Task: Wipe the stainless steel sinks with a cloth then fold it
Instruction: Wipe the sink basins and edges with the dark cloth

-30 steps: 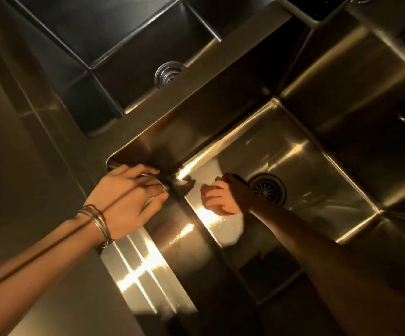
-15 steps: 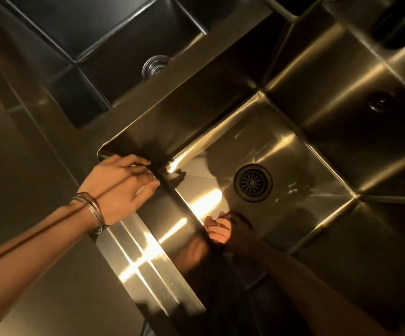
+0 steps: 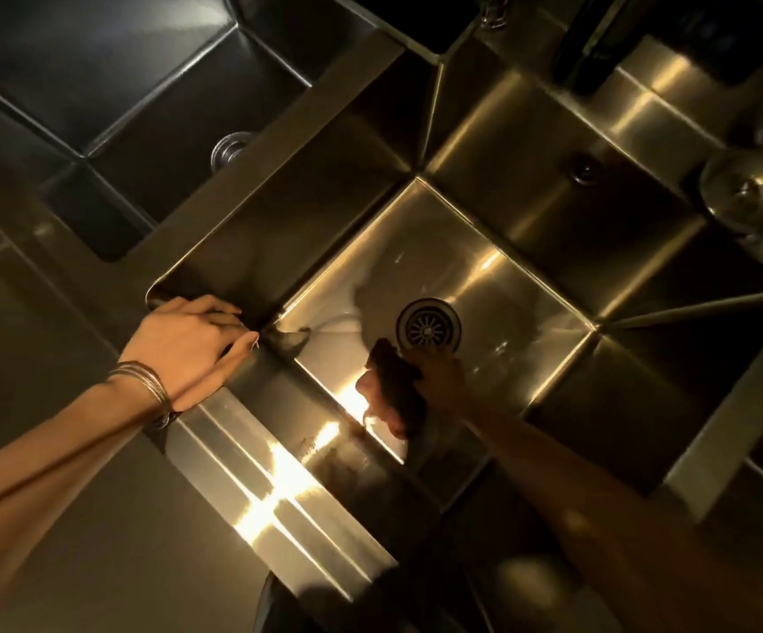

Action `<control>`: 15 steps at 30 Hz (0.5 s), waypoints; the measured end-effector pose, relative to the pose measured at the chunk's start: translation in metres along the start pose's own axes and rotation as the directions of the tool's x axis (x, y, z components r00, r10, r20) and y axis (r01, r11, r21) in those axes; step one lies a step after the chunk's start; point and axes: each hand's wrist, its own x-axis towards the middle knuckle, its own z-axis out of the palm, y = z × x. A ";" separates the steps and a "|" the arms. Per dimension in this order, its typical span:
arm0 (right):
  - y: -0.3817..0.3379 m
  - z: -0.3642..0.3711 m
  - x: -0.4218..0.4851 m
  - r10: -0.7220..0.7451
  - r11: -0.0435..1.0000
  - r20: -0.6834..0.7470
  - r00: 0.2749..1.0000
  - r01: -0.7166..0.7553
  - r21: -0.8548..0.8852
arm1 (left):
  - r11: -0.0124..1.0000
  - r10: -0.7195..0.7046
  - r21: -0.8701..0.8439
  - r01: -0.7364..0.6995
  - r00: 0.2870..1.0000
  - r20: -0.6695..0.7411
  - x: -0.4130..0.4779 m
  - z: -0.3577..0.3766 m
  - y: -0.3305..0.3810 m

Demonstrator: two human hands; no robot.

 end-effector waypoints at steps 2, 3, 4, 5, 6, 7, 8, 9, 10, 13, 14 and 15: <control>0.001 -0.007 0.000 0.055 0.983 -0.154 0.987 -0.080 -0.164 | 1.000 0.002 0.000 -0.002 1.000 -0.010 -0.001 -0.001 0.002; 0.000 -0.010 -0.001 0.030 0.977 -0.185 0.982 -0.068 -0.203 | 1.000 0.003 0.005 -0.003 1.000 -0.012 -0.001 -0.001 0.002; -0.003 -0.009 -0.003 -0.046 0.980 -0.163 0.985 0.013 -0.201 | 1.000 0.005 0.011 -0.005 1.000 -0.018 0.000 -0.001 0.002; -0.004 -0.009 -0.005 -0.198 0.962 -0.132 0.971 0.167 -0.215 | 1.000 0.006 0.014 -0.006 1.000 -0.020 0.000 0.000 0.001; -0.004 -0.005 -0.005 -0.329 0.919 -0.035 0.944 0.312 -0.241 | 1.000 0.006 0.016 -0.005 1.000 -0.020 0.000 0.000 0.000; -0.003 0.005 -0.010 -0.402 0.873 0.018 0.915 0.389 -0.293 | 1.000 0.008 0.021 -0.008 1.000 -0.019 0.000 0.000 0.000; -0.002 0.018 -0.012 -0.425 0.838 0.067 0.903 0.421 -0.348 | 0.999 0.017 0.029 -0.017 1.000 -0.021 0.000 0.000 0.000; 0.000 0.027 -0.017 -0.391 0.829 0.118 0.913 0.405 -0.385 | 0.999 0.028 0.036 -0.028 0.999 -0.022 0.000 0.000 0.000; 0.001 0.035 -0.019 -0.319 0.836 0.179 0.931 0.365 -0.409 | 0.999 0.035 0.042 -0.034 0.999 -0.028 0.000 0.000 0.000; -0.021 0.056 -0.029 -0.206 0.923 0.104 0.973 0.228 -0.310 | 0.999 0.018 0.031 -0.017 1.000 -0.023 0.001 0.002 -0.001; -0.036 0.057 -0.032 -0.223 0.959 0.111 0.968 0.239 -0.155 | 1.000 0.015 0.025 -0.015 1.000 -0.019 0.001 0.003 -0.001; -0.051 0.061 -0.034 -0.264 0.962 0.146 0.953 0.270 -0.024 | 1.000 0.015 0.026 -0.015 1.000 -0.020 0.001 0.004 -0.002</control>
